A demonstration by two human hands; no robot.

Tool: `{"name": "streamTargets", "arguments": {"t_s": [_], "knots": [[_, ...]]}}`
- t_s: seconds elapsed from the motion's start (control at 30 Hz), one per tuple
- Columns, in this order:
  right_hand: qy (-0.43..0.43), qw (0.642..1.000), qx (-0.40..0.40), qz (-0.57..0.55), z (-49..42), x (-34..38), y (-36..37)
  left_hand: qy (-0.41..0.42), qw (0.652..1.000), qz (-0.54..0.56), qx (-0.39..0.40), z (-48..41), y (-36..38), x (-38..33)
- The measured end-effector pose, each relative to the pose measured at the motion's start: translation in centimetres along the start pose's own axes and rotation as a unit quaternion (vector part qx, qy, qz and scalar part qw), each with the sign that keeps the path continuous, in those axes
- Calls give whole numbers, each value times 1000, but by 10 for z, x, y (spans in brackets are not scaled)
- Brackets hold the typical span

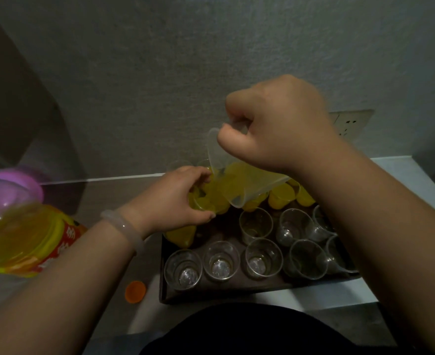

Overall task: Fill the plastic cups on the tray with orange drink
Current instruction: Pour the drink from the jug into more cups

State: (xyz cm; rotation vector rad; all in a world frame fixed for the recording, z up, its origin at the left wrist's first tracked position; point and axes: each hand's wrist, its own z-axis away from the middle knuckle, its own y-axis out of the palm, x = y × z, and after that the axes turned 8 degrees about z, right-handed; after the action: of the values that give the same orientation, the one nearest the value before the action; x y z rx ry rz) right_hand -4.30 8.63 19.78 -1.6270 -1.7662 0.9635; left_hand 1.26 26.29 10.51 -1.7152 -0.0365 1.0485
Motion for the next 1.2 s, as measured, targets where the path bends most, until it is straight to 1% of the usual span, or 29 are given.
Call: {"name": "streamTargets", "arguments": {"t_s": [0.3, 0.53, 0.83, 1.2], "knots": [[-11, 1000, -16, 6, -2, 2, -1, -2, 1000, 0, 1, -2, -1, -2], [-51, 998, -19, 30, -2, 11, -2, -1, 1000, 8, -4, 1, -2, -3], [-68, 997, -28, 39, -1, 16, -8, -1, 1000, 5, -2, 5, -4, -3], [-119, 990, -61, 33, 2, 18, -17, 1, 1000, 12, 2, 7, -3, -5]]}}
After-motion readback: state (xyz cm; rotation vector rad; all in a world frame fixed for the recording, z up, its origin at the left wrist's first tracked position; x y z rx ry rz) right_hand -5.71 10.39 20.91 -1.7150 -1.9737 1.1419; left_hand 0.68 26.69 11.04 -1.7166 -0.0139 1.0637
